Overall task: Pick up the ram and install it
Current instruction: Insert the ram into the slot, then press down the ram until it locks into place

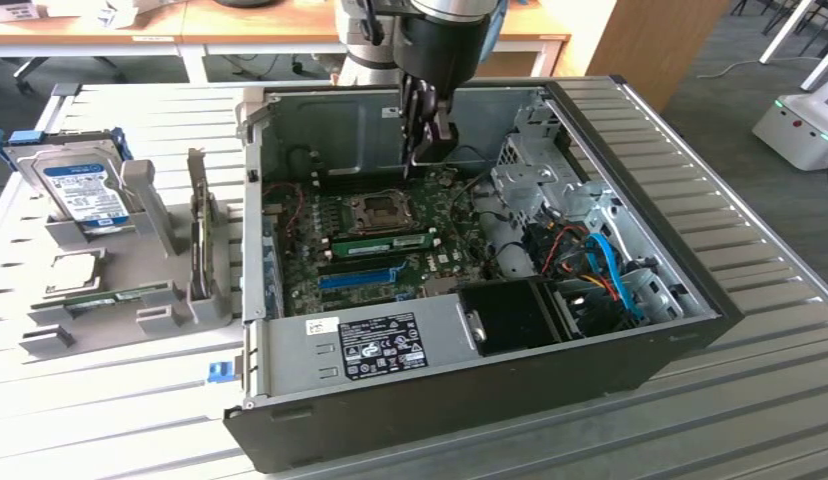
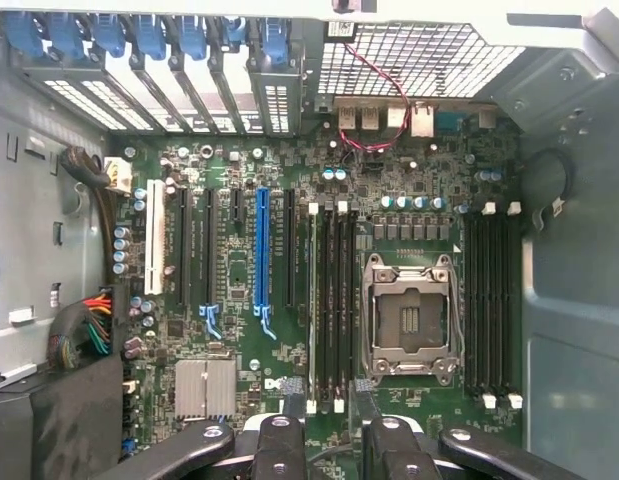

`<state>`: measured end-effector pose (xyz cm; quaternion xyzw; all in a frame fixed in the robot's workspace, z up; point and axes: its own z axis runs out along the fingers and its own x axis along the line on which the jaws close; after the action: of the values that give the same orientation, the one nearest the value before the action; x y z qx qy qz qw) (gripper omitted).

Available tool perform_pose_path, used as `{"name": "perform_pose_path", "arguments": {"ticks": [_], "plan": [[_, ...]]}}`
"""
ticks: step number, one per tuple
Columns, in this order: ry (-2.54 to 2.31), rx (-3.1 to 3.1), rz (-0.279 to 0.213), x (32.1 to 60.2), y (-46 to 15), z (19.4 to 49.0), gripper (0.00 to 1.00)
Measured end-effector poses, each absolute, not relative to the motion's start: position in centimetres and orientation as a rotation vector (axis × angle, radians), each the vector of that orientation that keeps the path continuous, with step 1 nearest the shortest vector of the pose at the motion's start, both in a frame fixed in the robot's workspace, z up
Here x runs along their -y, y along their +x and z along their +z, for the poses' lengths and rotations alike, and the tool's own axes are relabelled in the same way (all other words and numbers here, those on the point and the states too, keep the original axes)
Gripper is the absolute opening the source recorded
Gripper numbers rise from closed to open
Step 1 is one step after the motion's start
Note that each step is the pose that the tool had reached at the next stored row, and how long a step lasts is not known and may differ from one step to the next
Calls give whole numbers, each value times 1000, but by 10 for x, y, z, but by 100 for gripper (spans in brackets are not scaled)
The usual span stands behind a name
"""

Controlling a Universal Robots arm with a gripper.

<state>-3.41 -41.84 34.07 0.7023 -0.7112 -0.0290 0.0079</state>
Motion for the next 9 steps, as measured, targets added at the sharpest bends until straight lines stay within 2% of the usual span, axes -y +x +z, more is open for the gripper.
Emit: {"name": "perform_pose_path", "arguments": {"ticks": [9], "plan": [[2195,2223,-91,418,-34,341,31]]}}
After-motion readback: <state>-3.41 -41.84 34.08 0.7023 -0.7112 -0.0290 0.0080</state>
